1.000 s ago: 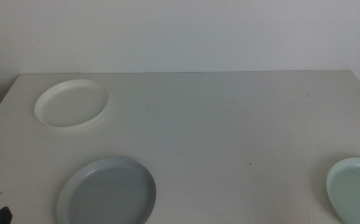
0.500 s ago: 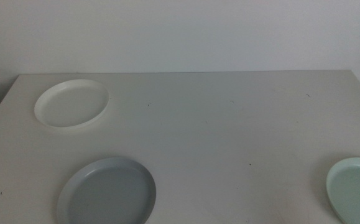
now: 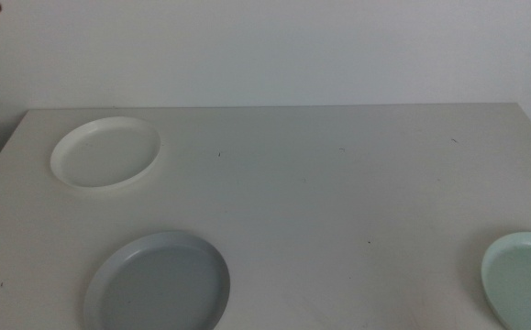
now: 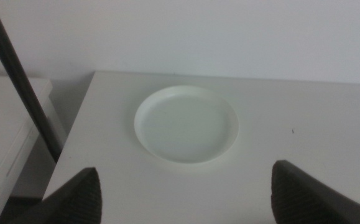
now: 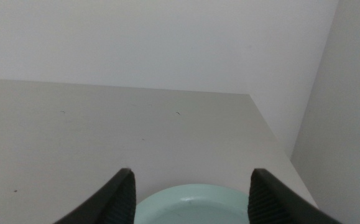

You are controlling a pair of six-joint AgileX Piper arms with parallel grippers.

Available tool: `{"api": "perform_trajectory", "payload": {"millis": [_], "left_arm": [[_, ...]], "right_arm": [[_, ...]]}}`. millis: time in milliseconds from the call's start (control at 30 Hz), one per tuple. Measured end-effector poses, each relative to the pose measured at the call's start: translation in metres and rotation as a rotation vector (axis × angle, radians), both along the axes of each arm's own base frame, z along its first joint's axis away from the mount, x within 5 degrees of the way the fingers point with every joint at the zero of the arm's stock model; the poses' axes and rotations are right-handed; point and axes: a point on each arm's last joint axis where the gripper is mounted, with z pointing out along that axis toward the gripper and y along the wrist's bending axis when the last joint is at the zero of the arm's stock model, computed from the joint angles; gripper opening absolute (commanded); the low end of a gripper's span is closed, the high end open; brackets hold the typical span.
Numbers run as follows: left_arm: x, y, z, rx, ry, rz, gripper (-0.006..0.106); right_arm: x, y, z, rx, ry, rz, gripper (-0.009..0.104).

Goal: Stack the three bowls on top of each other.

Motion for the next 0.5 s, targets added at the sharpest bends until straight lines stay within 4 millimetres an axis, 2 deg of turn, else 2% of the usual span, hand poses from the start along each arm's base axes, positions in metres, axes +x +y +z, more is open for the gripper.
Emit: {"api": "perform_trajectory", "payload": {"millis": [200, 500], "left_arm": [[0.033, -0.002, 0.002, -0.001, 0.142, -0.008, 0.105], [0.073, -0.029, -0.015, 0.025, 0.273, -0.126, 0.105]], "right_arm": [[0.0, 0.0, 0.0, 0.0, 0.0, 0.0, 0.046], [0.0, 0.0, 0.0, 0.0, 0.0, 0.0, 0.046]]}}
